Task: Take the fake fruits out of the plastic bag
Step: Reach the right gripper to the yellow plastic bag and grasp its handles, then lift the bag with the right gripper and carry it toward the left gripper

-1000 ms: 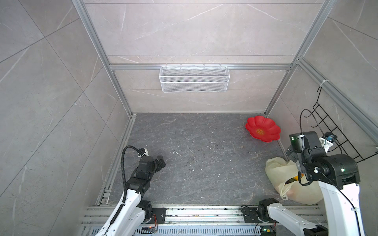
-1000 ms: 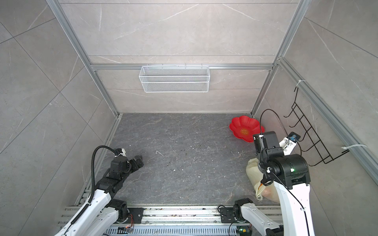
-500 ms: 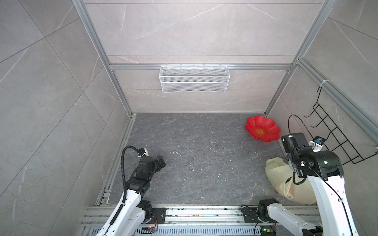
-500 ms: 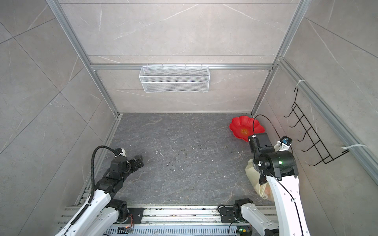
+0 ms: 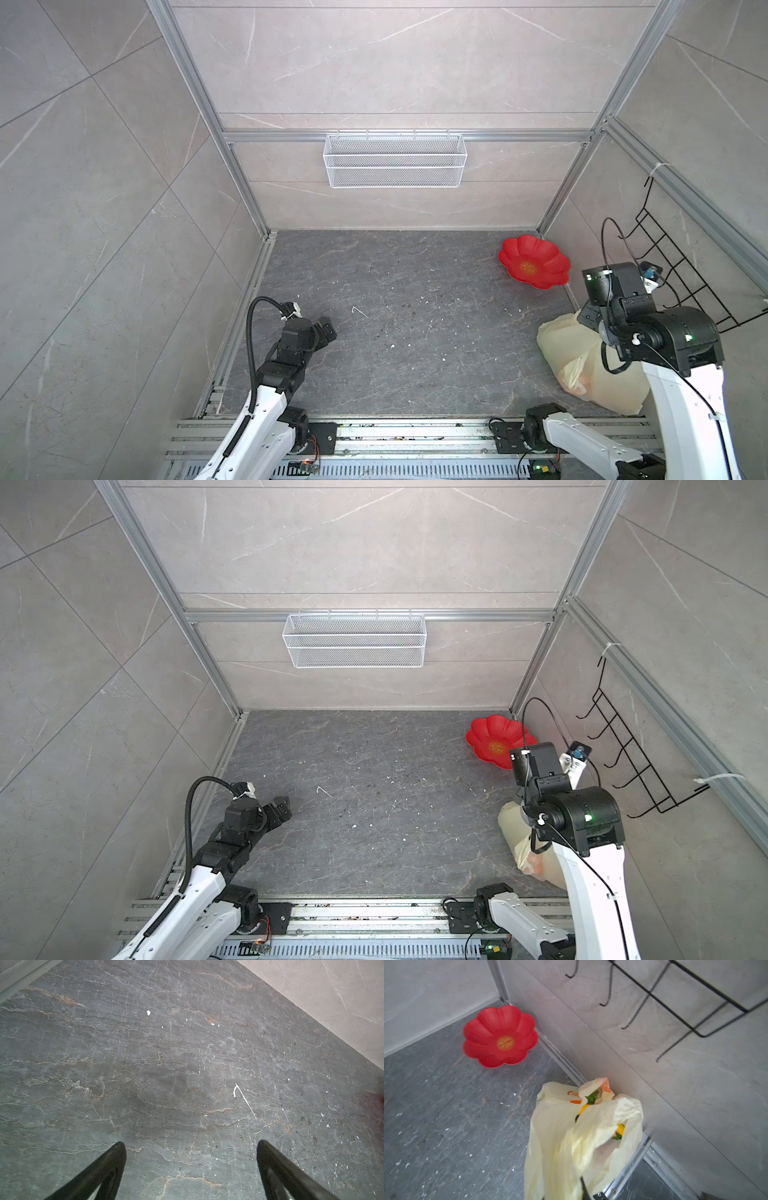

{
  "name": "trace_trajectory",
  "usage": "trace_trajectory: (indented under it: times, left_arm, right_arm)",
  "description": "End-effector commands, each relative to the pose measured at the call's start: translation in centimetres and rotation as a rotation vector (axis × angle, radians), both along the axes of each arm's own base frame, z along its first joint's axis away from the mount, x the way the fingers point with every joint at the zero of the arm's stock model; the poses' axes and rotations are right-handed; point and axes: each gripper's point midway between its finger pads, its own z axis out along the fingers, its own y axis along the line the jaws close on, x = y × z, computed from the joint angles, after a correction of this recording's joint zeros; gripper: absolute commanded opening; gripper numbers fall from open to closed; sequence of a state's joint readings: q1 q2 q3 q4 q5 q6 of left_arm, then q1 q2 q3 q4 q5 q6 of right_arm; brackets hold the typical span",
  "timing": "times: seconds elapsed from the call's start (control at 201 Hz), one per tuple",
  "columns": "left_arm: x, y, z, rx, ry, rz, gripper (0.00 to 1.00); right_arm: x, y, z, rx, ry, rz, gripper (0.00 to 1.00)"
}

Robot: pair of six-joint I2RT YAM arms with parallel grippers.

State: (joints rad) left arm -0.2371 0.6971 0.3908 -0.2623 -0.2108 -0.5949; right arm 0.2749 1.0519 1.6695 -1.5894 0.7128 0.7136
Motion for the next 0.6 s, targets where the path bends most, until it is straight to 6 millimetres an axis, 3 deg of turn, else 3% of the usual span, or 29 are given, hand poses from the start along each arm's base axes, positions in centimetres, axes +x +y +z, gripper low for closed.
trace_trajectory:
  times: [0.0,0.075,0.169,0.373,0.498,0.592]
  left_arm:
    - [0.4,0.5,1.3,0.022,-0.032,0.021,1.00]
    - [0.3,0.7,1.2,0.031,-0.027,0.031,1.00]
    - [0.0,1.4,1.5,0.058,-0.023,0.059,1.00]
    - [-1.2,3.2,2.5,0.089,-0.088,0.138,1.00]
    - [-1.9,4.0,2.9,0.100,-0.102,0.175,1.00]
    - [-2.2,4.1,3.1,0.091,-0.133,0.176,1.00]
  right_arm:
    - [4.0,4.1,0.9,-0.008,-0.056,0.098,0.00]
    - [6.8,8.4,0.8,-0.049,-0.020,0.187,0.00]
    - [10.3,15.5,1.6,-0.060,-0.049,0.345,0.00]
    - [15.7,29.7,3.0,0.031,-0.110,0.661,0.00]
    - [18.1,35.6,4.0,0.087,-0.161,0.771,0.00]
    - [19.3,39.9,3.1,0.164,-0.171,0.873,0.00]
